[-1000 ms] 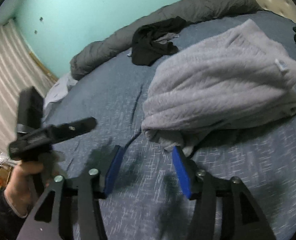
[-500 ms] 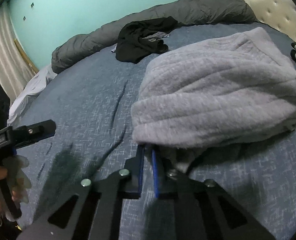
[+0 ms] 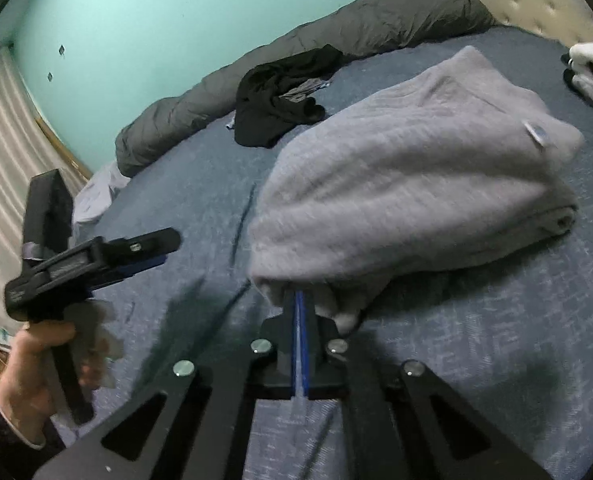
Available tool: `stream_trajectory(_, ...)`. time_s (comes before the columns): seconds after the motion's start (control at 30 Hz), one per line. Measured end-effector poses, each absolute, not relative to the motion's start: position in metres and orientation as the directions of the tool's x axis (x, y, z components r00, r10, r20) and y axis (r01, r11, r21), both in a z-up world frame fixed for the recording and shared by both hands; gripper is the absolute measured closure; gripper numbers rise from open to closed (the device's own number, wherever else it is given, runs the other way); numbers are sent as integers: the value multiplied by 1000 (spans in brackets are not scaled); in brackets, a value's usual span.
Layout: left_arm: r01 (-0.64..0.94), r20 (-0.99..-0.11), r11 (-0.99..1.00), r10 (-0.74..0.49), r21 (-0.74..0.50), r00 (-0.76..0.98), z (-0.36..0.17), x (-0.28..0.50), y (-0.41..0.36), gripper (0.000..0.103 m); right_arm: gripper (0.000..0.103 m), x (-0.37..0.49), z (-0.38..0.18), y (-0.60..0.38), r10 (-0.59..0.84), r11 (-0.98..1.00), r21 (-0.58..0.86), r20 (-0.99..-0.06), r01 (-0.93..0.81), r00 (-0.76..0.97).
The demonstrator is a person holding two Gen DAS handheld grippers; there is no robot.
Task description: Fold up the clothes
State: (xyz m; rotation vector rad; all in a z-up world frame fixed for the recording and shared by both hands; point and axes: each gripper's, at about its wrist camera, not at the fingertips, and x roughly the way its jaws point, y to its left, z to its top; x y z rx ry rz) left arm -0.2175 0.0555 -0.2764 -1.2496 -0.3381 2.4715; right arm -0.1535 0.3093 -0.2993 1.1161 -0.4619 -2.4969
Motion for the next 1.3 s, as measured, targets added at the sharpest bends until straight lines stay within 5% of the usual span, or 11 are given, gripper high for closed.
stream_trajectory(0.03, -200, -729, -913, 405, -355, -552, -275, -223, 56, 12, 99, -155, -299, 306, -458, -877, 440, -641, 193, -617)
stream_trajectory(0.07, -201, -731, -915, 401, -350, -553, -274, -229, 57, 12, 86, -157, -300, 303, -462, -874, 446, -641, 192, -613)
stream_trajectory(0.1, -204, -734, -915, 401, -348, -549, -274, -236, 58, 12, 59, -158, -300, 299, -466, -871, 452, -641, 192, -610)
stream_trajectory(0.17, -231, -746, -912, 411, -340, -524, -275, -252, 66, 12, 45, -160, -300, 290, -479, -864, 465, -636, 195, -605)
stream_trajectory(0.37, -371, -779, -884, 440, -286, -447, -284, -285, 102, 12, 46, -172, -303, 267, -389, -913, 372, -667, 168, -636)
stream_trajectory(0.43, -398, -791, -876, 438, -271, -427, -289, -292, 113, 12, 66, -177, -307, 269, -372, -919, 365, -672, 152, -641)
stream_trajectory(0.47, -410, -797, -874, 435, -261, -419, -292, -295, 118, 12, 86, -179, -309, 270, -358, -926, 348, -680, 148, -639)
stream_trajectory(0.53, -425, -807, -872, 424, -242, -411, -295, -300, 127, 12, 91, -180, -310, 273, -373, -920, 357, -674, 162, -638)
stream_trajectory(1.3, -456, -854, -867, 383, -201, -353, -298, -323, 167, 8, 95, -150, -298, 312, -481, -865, 459, -639, 204, -601)
